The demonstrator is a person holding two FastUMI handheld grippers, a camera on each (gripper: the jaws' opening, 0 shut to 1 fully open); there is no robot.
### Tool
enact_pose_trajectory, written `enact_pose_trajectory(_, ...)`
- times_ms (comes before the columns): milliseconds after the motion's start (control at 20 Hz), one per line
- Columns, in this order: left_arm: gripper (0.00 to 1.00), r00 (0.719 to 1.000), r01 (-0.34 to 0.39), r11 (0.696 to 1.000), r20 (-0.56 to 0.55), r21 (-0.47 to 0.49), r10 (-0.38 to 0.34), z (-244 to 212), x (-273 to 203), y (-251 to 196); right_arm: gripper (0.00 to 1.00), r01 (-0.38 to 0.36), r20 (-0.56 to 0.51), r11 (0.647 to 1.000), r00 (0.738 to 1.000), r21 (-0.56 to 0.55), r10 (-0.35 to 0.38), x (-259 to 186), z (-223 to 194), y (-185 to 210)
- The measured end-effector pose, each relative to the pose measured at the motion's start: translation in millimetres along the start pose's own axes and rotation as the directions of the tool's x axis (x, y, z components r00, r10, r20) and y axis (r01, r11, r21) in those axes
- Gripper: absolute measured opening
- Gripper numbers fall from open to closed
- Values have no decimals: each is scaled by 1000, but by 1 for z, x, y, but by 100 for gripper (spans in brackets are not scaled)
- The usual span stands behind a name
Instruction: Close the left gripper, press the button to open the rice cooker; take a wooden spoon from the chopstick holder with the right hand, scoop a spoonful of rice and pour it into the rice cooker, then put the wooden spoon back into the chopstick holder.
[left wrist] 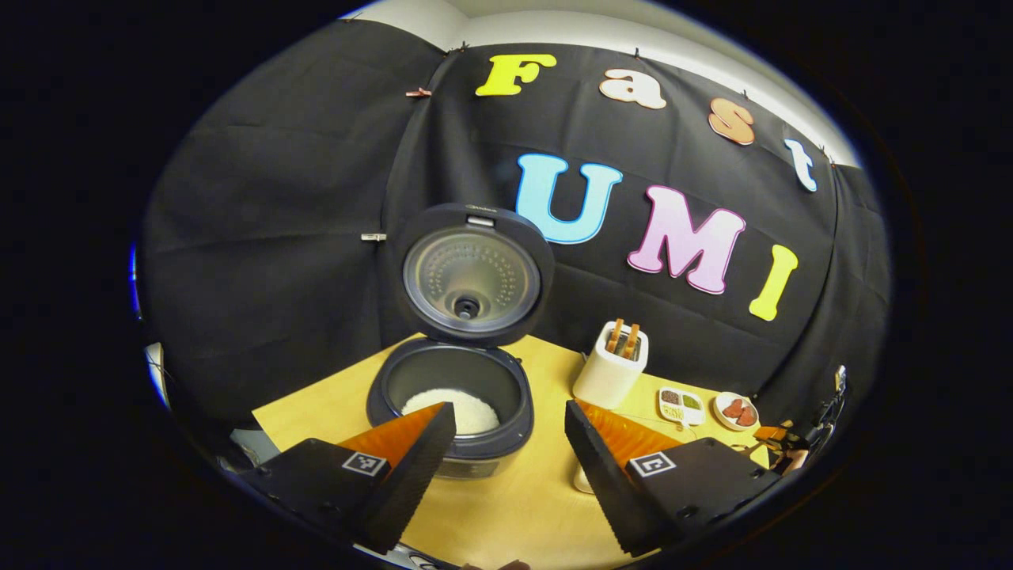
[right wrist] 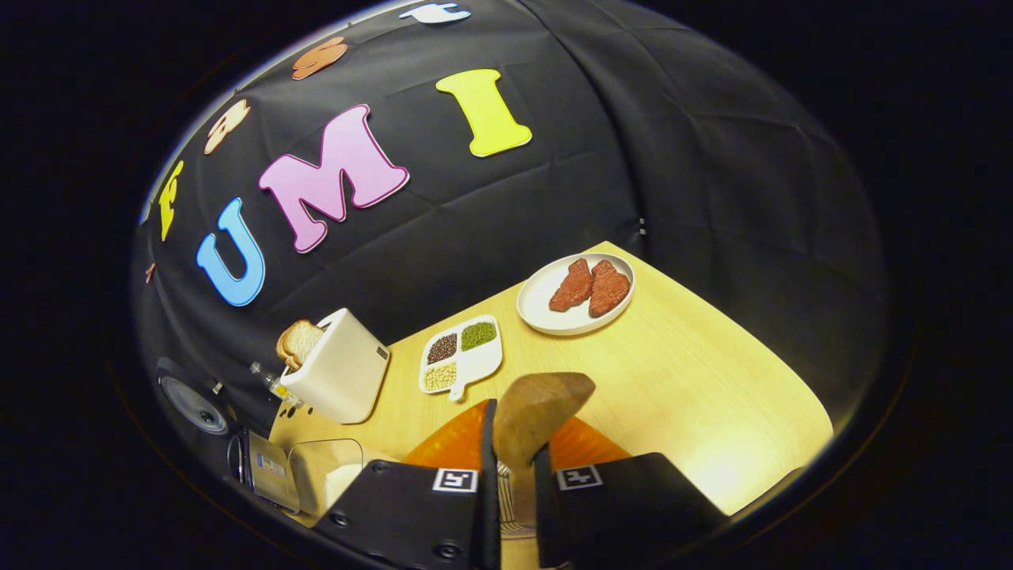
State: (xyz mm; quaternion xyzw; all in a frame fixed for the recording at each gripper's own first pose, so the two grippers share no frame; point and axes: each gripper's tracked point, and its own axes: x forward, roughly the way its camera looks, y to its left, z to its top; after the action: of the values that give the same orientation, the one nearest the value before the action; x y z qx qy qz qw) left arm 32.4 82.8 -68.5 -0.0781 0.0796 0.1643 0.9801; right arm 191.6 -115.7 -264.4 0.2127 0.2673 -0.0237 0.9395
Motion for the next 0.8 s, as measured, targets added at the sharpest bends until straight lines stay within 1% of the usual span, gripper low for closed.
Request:
enact_pose_trajectory(50, 95, 1000, -4, 1000, 20, -2, 4, 12, 1, 5, 51, 1, 18, 1000, 1000, -6, 0, -3, 5, 0)
enact_pose_trajectory(150, 95, 998, 3, 1000, 70, 7, -3, 41, 4, 11, 61, 3, 28, 1000, 1000, -22, -3, -15, 8, 0)
enact_pose_trajectory(200, 95, 995, 22, 999, 93, 30, -25, 56, 10, 9, 55, 8, 44, 999, 999, -32, -6, -23, 13, 0)
enact_pose_trajectory(250, 96, 992, 29, 997, 118, 69, -37, 73, 17, 10, 77, 26, 63, 998, 998, -51, -22, -33, 17, -4)
enact_pose_trajectory(300, 96, 990, 20, 994, 136, 105, -34, 90, 26, 17, 99, 39, 84, 997, 996, -72, -33, -39, 23, -6)
enact_pose_trajectory(400, 95, 984, 32, 992, 168, 125, -53, 124, 41, 21, 98, 41, 117, 989, 993, -143, -24, -62, 31, 1)
enact_pose_trajectory(450, 95, 981, 37, 991, 186, 126, -60, 142, 47, 20, 99, 50, 150, 980, 988, -192, -21, -73, 40, 2)
enact_pose_trajectory(600, 94, 976, 56, 992, 201, 112, -78, 180, 71, 13, 98, 67, 237, 942, 972, -330, 14, -110, 59, 20)
enact_pose_trajectory(700, 94, 978, 73, 994, 192, 77, -87, 200, 91, 10, 98, 64, 262, 924, 964, -376, 39, -133, 63, 38)
enact_pose_trajectory(800, 94, 981, 62, 997, 184, 41, -68, 218, 116, 16, 99, 54, 292, 923, 954, -382, 65, -151, 71, 54)
